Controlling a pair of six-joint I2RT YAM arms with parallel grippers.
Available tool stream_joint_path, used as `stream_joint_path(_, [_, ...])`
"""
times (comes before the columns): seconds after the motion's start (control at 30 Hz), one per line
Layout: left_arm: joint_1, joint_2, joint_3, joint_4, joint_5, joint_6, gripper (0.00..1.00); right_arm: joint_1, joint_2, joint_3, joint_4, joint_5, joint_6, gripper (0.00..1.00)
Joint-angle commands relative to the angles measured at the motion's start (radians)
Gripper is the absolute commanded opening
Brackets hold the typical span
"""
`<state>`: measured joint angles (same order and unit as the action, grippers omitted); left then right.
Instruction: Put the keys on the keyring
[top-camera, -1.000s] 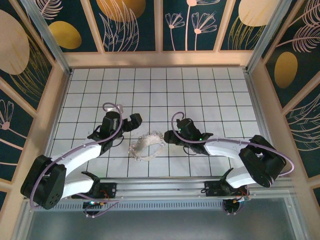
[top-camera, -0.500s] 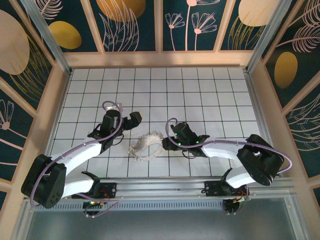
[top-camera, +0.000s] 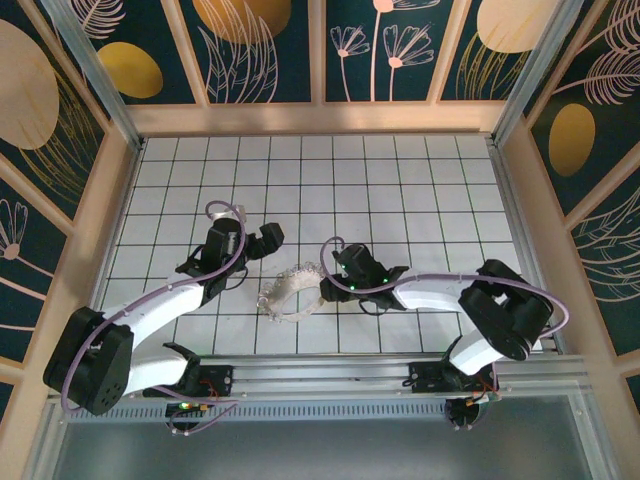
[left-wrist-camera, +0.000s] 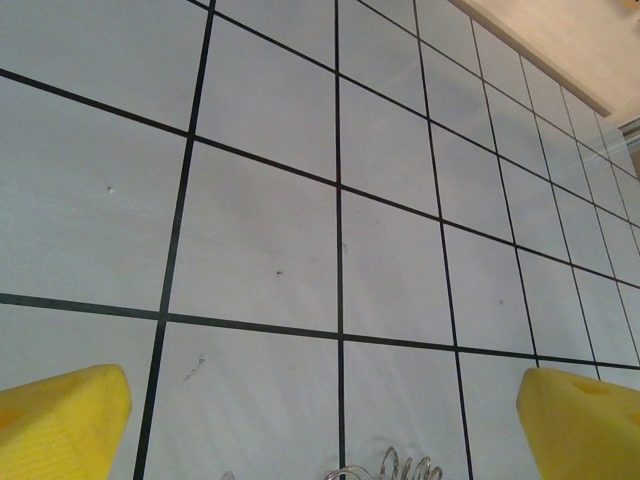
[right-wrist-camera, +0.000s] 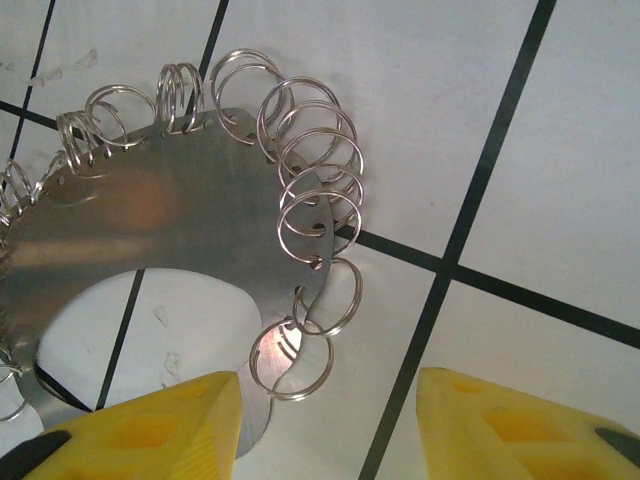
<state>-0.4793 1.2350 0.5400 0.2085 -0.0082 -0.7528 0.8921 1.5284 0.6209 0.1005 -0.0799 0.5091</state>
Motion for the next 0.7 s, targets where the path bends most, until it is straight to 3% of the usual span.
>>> stream_joint_path(0.0, [-0.008, 0.009, 0.029, -0.01, 0.007, 0.013, 0.98, 0.009, 0.035, 0.045, 0.012, -0.012, -0.017, 0.48])
stream_joint_path(0.47, [-0.008, 0.006, 0.02, -0.009, 0.012, 0.03, 0.99, -0.003, 0.113, 0.132, 0.045, -0.035, -0.015, 0.42])
stream_joint_path(0.67, [-0.017, -0.032, 0.005, -0.008, 0.075, 0.066, 0.98, -0.041, 0.044, 0.109, 0.039, -0.024, 0.02, 0.52])
